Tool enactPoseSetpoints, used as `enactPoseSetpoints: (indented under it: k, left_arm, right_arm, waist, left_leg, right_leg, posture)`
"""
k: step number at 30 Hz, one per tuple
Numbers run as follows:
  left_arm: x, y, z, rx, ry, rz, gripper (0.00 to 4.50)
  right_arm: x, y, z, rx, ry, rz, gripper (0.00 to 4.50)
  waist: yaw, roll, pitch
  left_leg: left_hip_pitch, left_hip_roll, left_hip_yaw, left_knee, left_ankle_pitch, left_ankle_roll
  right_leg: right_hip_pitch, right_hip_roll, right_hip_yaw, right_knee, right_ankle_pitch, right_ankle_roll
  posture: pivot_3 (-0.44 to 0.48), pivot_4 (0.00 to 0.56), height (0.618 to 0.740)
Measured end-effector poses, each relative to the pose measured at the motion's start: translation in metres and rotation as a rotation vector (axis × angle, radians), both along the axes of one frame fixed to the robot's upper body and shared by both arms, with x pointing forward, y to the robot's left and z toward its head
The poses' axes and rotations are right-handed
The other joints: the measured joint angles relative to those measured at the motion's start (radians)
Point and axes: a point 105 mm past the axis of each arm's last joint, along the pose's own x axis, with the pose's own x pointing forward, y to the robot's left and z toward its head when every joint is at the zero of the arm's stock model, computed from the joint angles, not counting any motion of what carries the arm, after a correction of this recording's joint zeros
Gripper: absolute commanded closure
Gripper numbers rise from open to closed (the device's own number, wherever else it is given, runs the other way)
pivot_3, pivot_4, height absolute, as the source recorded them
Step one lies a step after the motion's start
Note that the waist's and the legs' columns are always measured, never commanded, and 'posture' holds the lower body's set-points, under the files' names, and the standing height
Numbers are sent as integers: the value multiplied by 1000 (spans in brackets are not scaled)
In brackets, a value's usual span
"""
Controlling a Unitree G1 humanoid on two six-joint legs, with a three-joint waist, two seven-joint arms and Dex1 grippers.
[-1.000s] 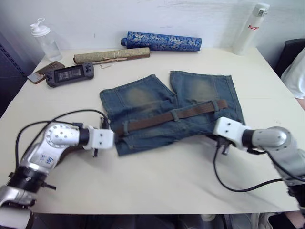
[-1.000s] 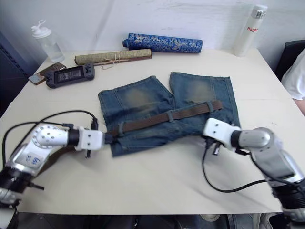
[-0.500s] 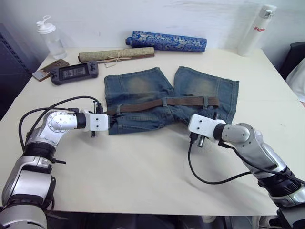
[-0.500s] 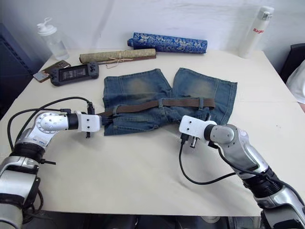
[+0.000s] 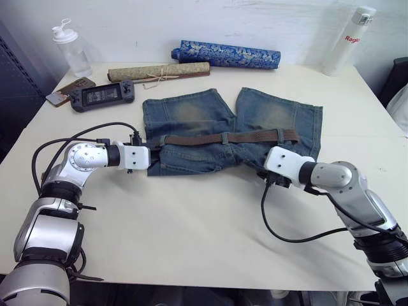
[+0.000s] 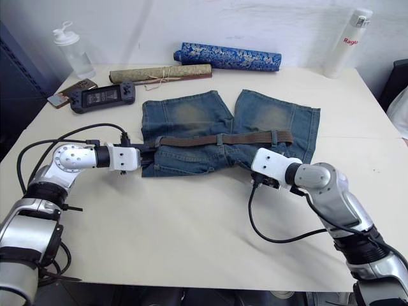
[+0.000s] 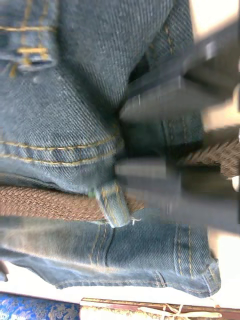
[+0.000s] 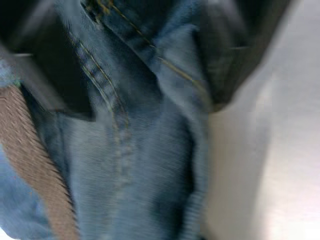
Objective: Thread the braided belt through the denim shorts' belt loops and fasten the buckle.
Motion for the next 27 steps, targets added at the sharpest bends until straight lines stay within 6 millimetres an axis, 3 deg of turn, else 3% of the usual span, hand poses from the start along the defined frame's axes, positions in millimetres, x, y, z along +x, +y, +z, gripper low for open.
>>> enactPoseSetpoints:
  k: [4, 6, 8, 11, 13, 17, 21, 27]
  left_arm:
    - [-14, 7, 11, -106, 133, 1, 1504]
    - [-23, 16, 22, -183, 242, 19, 1504]
    - [-30, 25, 37, -256, 336, 41, 1504]
    - [-25, 30, 55, -372, 408, 82, 1504]
    - [-16, 34, 59, -478, 479, 130, 1504]
    - [-3, 37, 50, -630, 635, 193, 1504]
    - [8, 37, 26, -746, 807, 295, 1504]
    - [13, 35, -4, -791, 908, 395, 1504]
  right_arm:
    - [-14, -4, 0, 90, 133, 20, 73]
    - [-18, -13, 15, 185, 215, 6, 73]
    - [-17, -17, 44, 278, 234, -1, 73]
    - [10, -24, 88, 467, 208, -88, 73]
    - [33, -28, 102, 597, 239, -173, 73]
    - [61, -39, 84, 712, 361, -324, 73]
    - [82, -41, 62, 771, 465, -419, 73]
    - [88, -41, 54, 770, 506, -424, 73]
  waist:
    - [-11, 4, 4]
    - [-22, 7, 8]
    - [-33, 8, 9]
    - [-39, 8, 9]
    - [-39, 8, 9]
    - [-37, 7, 9]
    - [-42, 7, 9]
    - [-60, 7, 8]
  left_leg:
    - [-1, 0, 0, 0, 0, 0]
    - [-1, 0, -1, 0, 0, 0]
    - [0, 1, -2, -2, 1, 0]
    - [3, 1, -1, -4, 1, 0]
    - [3, 1, -1, -4, 2, 0]
    - [0, -1, -1, -5, 2, -2]
    - [-4, -3, 0, -4, 4, -4]
    - [-12, -2, -1, -4, 7, -9]
  right_leg:
    - [-1, 0, 1, -1, 0, 0]
    - [-1, 0, 0, -1, 0, 0]
    - [-1, 0, 0, 0, 0, 0]
    - [0, 1, 0, 0, 0, 0]
    - [-1, 1, 0, 1, 0, -1]
    - [-3, 0, 0, 0, 0, -1]
    - [-8, -2, 2, 0, 0, -1]
    - [-17, -1, 2, 2, 0, 0]
  posture:
    - [0, 150, 637]
    - [0, 150, 637]
    - [0, 150, 637]
    - [0, 150, 637]
    - [0, 150, 637]
    - [0, 150, 637]
    - [0, 150, 637]
    - [0, 150, 637]
